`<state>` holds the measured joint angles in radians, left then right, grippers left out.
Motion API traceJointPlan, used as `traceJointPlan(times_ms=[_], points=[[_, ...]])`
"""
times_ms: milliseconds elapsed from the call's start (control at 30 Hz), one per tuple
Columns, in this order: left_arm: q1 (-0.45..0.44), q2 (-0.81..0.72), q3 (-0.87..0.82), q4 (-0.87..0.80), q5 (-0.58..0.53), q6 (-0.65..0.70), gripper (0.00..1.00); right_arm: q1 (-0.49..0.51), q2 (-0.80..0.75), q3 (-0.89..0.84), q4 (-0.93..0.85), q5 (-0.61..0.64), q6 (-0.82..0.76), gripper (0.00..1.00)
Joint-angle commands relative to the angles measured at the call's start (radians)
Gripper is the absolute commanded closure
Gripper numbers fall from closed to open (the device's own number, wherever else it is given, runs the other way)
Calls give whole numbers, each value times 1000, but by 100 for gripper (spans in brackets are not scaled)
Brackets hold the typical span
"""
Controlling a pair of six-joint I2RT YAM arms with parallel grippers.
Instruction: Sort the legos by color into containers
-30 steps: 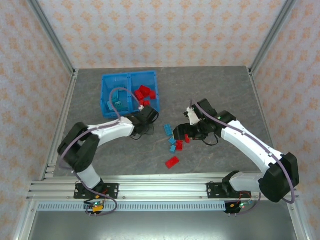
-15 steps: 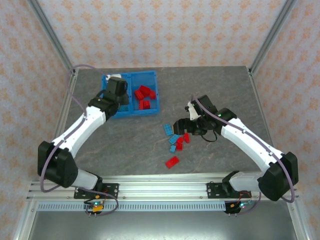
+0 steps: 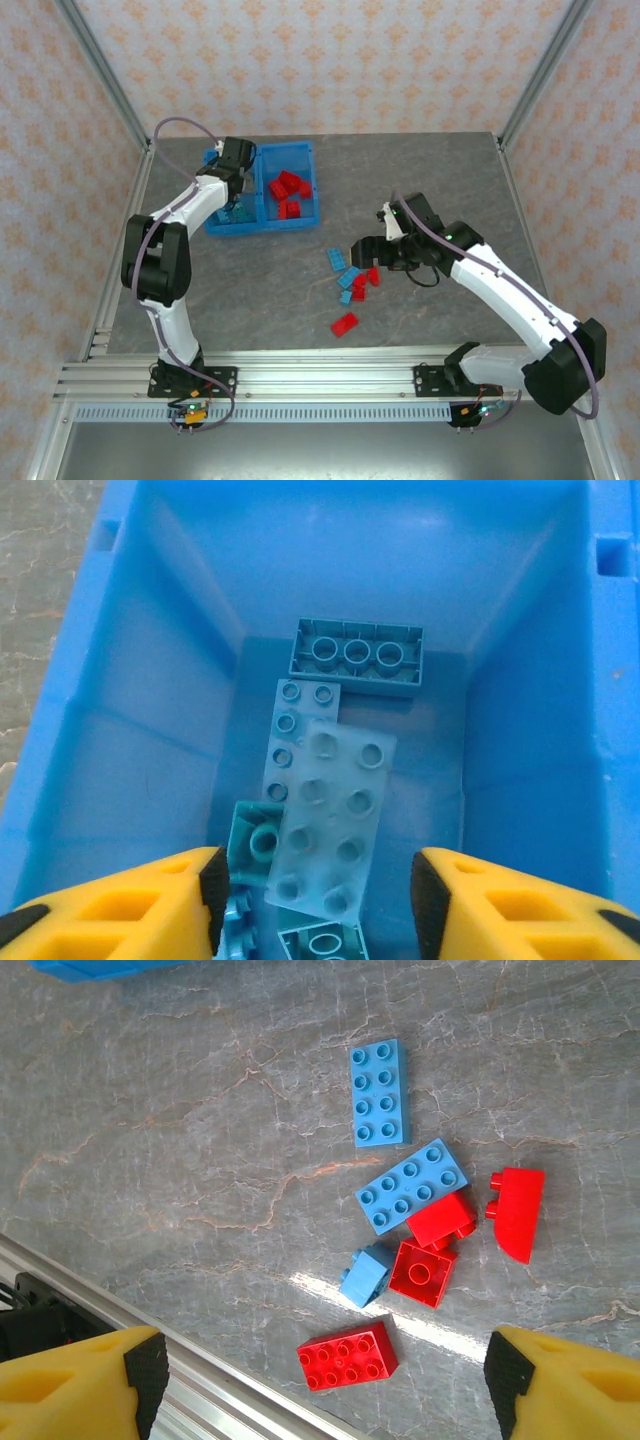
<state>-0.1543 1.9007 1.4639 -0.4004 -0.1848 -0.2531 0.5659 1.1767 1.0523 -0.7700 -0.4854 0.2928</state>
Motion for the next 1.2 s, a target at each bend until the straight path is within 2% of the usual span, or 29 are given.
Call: traceJointPlan(times_ms=[0,133,300,400,533,667,867,1000,1167], points=[[-2,-44,21,3,34,-11,41,-5,-7,-8,12,27,14,16],[-2,-141,-20,13,85,-43,41,-4,2,15,16,31,2,16],[-35,-346,-142,64,214,-139,41,-4,59,42,43,71,1,16],[-124,-446,-230,82,242,-189,41,-6,75,51,64,129,18,16],[-296,-496,-346,107,198,-290,41,-10,86,63,60,223,31,15],[-434,-441,-402,160,162,-414,39,-24,82,63,55,252,40,15],[-582,-230,-343,171,117,-502,33,-26,75,48,39,267,40,14],[-631,-94,-269,133,85,-477,31,-28,53,29,31,289,41,14],[-635,-4,-239,142,118,-469,33,-29,22,3,26,314,44,14]])
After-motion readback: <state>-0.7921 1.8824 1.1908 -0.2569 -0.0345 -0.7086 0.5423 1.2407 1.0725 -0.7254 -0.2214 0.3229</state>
